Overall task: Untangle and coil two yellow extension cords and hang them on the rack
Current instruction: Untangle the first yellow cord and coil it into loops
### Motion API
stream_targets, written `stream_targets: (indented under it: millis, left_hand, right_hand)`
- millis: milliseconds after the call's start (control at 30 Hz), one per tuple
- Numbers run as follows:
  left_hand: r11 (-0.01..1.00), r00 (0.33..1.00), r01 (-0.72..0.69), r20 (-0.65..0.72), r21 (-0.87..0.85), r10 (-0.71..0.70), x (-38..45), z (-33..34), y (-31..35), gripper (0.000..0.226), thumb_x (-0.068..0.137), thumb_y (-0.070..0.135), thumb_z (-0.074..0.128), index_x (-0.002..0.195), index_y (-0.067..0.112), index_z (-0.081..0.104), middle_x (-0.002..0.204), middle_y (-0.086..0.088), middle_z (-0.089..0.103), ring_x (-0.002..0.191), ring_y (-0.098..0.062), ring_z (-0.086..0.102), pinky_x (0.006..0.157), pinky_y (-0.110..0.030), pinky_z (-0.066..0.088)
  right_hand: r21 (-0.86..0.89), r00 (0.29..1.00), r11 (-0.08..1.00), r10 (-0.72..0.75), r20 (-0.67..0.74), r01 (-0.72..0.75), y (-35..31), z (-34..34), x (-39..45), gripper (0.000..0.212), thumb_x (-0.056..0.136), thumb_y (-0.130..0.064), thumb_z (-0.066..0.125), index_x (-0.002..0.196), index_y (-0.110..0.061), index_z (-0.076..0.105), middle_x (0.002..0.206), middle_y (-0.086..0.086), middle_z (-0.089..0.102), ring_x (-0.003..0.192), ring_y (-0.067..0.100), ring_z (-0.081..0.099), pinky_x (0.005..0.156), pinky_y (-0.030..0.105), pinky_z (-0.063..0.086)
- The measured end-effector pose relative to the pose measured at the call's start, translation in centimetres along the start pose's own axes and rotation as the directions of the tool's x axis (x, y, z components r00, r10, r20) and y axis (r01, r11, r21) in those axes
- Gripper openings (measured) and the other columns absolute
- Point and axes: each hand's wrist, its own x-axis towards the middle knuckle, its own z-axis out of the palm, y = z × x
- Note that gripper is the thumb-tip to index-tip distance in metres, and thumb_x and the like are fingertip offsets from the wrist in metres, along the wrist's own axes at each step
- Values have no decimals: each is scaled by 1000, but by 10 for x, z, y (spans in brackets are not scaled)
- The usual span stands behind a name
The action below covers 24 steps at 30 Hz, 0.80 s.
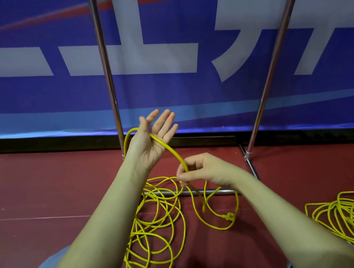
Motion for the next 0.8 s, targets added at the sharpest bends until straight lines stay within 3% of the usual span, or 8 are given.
stream_targets:
  millis: [133,200,267,333,433,567,700,800]
  left_hand:
    - [985,988,-135,-97,-105,125,4,-3,10,47,104,39,17,100,8,53,85,-12,73,102,-24,64,78,-45,52]
    - [968,973,-203,-139,-144,183,3,-4,12,43,103,39,21,105,10,52,96,-11,71,111,-27,61,84,-39,49]
    - [985,979,-168,-122,-41,162,-2,-2,1,39,102,38,30,119,9,49,109,-10,66,110,-25,59,90,-35,48]
    - [982,994,-99,-35,159,105,-9,4,-17,24,101,25,41,110,6,53,103,-8,68,98,-19,66,90,-31,51]
    - [947,991,-129,65,295,115,-19,14,-31,11,97,7,45,90,5,54,86,-7,73,81,-18,72,72,-27,58]
    - [984,984,-164,-54,75,168,-13,18,-11,15,100,4,40,91,3,52,92,-10,67,91,-20,68,61,-25,58]
    - [957,962,-248,-155,-148,225,-6,12,22,23,102,8,36,92,0,55,108,-11,62,120,-26,54,79,-31,56]
    - [985,977,-172,-129,-20,168,-10,10,21,18,101,15,40,95,6,54,106,-9,64,110,-25,61,84,-38,55]
  right_hand:
    - [-88,991,991,95,-96,-103,7,-11,-1,25,96,-17,51,74,-13,63,62,0,61,60,6,56,67,20,44]
    - [-87,967,987,112,-228,-135,7,-12,-2,36,98,-28,47,68,-14,62,53,-3,53,48,4,46,56,21,39]
    - [97,925,992,107,-364,-76,-3,-11,-2,43,99,-31,43,65,-10,58,44,-5,37,38,5,30,43,18,27]
    - [189,895,982,100,-434,-18,-16,-12,-1,45,99,-34,43,64,-9,55,43,-5,30,37,6,21,39,16,20]
    - [195,909,981,92,-406,-13,-26,-16,-2,47,97,-37,45,62,-8,56,42,-3,33,37,8,24,39,17,21]
    - [55,955,993,119,-271,-108,-18,-15,-4,43,96,-33,48,63,-9,59,41,-2,37,35,7,29,39,17,24]
    - [197,954,968,197,-226,-153,3,-20,-8,36,98,-21,47,66,-5,54,39,-6,30,34,5,25,38,15,22]
    - [357,940,930,200,-276,-93,1,-28,-8,34,99,-22,42,69,-7,48,41,-10,24,34,1,18,36,13,14]
